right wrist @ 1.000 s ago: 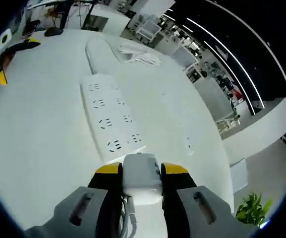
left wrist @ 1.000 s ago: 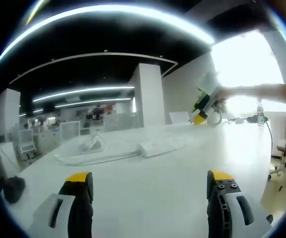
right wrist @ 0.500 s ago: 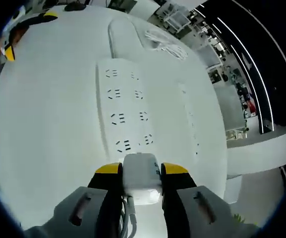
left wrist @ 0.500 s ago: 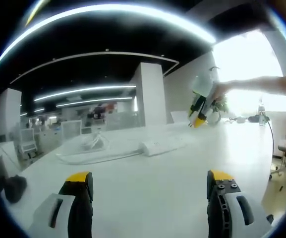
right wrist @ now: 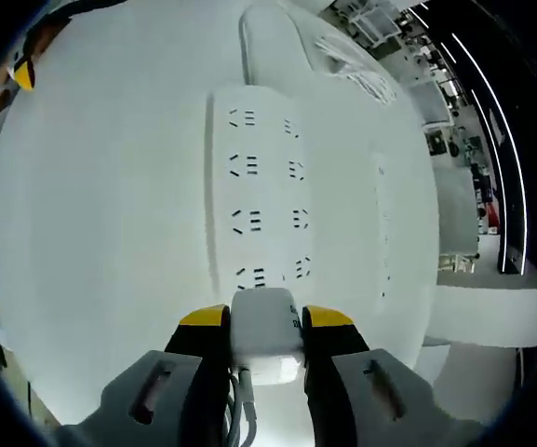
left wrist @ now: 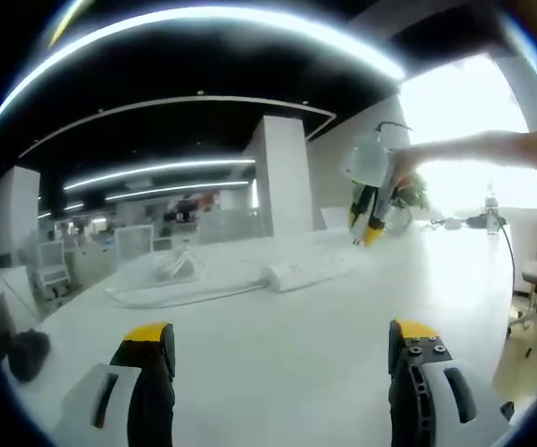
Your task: Straighten the power strip on the desk, plug the charger into it
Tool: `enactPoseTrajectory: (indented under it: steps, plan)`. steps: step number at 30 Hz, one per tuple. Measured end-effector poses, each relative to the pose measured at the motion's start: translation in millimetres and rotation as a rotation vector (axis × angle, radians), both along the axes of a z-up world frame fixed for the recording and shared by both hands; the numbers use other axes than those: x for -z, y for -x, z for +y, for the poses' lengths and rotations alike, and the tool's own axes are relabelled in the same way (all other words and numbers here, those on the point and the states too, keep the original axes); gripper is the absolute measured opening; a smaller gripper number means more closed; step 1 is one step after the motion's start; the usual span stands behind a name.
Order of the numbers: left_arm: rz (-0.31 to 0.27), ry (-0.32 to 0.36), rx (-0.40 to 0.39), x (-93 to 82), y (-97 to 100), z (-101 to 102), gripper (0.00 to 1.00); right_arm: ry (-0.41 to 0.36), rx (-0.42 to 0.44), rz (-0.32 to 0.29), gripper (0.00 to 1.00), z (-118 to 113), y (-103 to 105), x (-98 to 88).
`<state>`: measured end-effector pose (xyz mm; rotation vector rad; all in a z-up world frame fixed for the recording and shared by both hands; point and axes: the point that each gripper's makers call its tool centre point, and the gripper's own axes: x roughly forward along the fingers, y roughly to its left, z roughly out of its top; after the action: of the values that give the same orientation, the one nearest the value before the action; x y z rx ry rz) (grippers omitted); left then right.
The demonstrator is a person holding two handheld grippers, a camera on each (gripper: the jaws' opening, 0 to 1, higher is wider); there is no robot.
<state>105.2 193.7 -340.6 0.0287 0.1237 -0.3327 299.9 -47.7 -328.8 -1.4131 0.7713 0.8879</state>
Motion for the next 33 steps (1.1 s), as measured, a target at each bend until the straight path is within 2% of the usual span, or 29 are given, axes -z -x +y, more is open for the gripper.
enactPoseTrajectory:
  steps: [10, 16, 33]
  plan:
    - [0.007, -0.001, -0.012, 2.6, -0.2, 4.8, 0.98, 0.06, -0.015, 0.031, 0.28, 8.5, -2.6, 13.5]
    - [0.008, 0.001, -0.015, 3.3, 0.1, 5.8, 0.98, 0.091, -0.017, 0.033, 0.28, 7.3, -6.8, 13.6]
    - [0.008, 0.007, -0.021, 5.0, 0.4, 8.8, 0.98, 0.107, 0.0, 0.055, 0.28, 0.2, -18.8, 15.4]
